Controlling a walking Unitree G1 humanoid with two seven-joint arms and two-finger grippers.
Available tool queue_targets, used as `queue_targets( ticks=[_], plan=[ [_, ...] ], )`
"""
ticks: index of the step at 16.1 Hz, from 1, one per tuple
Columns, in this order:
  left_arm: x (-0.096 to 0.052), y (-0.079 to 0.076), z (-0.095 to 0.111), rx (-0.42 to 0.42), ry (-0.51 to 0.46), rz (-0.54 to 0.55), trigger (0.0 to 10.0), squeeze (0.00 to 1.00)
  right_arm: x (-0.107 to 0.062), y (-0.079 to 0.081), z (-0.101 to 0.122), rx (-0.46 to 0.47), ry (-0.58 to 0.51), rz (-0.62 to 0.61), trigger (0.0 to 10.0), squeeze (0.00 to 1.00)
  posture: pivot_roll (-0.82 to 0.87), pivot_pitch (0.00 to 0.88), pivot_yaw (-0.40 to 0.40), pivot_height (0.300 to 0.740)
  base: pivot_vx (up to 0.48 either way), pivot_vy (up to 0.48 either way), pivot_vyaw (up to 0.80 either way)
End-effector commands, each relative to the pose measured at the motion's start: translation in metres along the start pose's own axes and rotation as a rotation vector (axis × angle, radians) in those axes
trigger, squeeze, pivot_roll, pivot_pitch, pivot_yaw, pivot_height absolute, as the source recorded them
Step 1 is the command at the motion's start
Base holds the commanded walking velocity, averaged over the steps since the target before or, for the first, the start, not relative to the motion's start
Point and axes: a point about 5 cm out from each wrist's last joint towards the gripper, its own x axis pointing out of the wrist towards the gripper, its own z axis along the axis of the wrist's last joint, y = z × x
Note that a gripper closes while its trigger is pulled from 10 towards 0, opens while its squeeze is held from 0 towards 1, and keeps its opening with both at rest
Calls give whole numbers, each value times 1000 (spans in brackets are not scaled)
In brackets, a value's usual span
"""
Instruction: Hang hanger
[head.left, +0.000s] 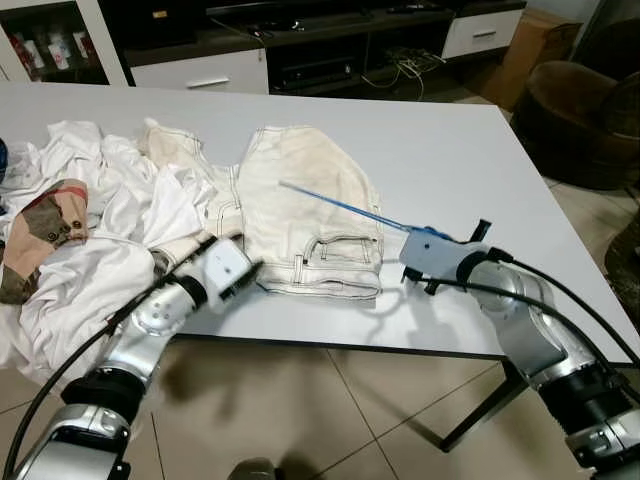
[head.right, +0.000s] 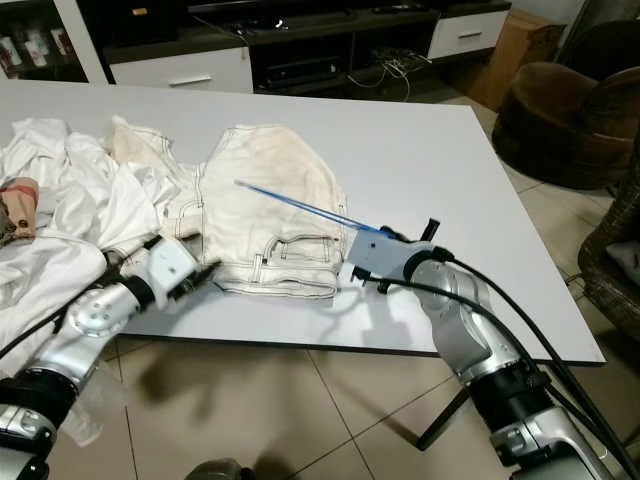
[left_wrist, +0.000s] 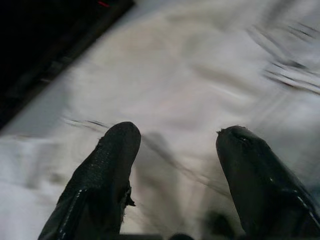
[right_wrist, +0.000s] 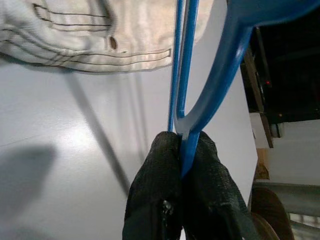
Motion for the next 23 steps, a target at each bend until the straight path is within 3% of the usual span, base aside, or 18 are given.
queue_targets(
  ticks=[1,3,7,11,13,15,17,20,23],
  plan=[
    [2,18,15,22,-75,80,10000,0,-2,0,3,-3,-17,6,10000,0,112,6,14,740,0,0,0],
    [0,30,23,-31,-129,133,10000,0,-2,0,4,-12,-24,13,10000,0,114,7,14,740,0,0,0],
    [-10,31,15,-170,-128,163,10000,0,-2,2,1,-16,-14,-2,10000,0,114,8,14,740,0,0,0],
    [-29,37,26,-314,-223,129,10000,0,-2,-7,-1,-1,-6,-47,10000,0,119,10,9,740,0,0,0],
    [-39,42,23,-357,-204,102,10000,0,-2,-2,6,-23,-62,-12,10000,0,125,11,6,740,0,0,0],
    [-47,48,17,-400,-178,144,10000,0,-3,4,19,-39,-134,9,10000,0,125,11,6,740,0,0,0],
    [-48,49,16,-487,-195,219,10000,0,0,5,22,-26,-131,-8,10000,0,125,11,6,740,0,0,0],
    [-42,37,18,-616,-213,261,10000,0,5,1,15,47,-82,-97,10000,0,135,9,11,740,0,0,0],
    [-33,28,22,-672,-221,252,10000,0,6,-10,11,110,-61,-192,10000,0,131,5,15,740,0,0,0]
  ],
)
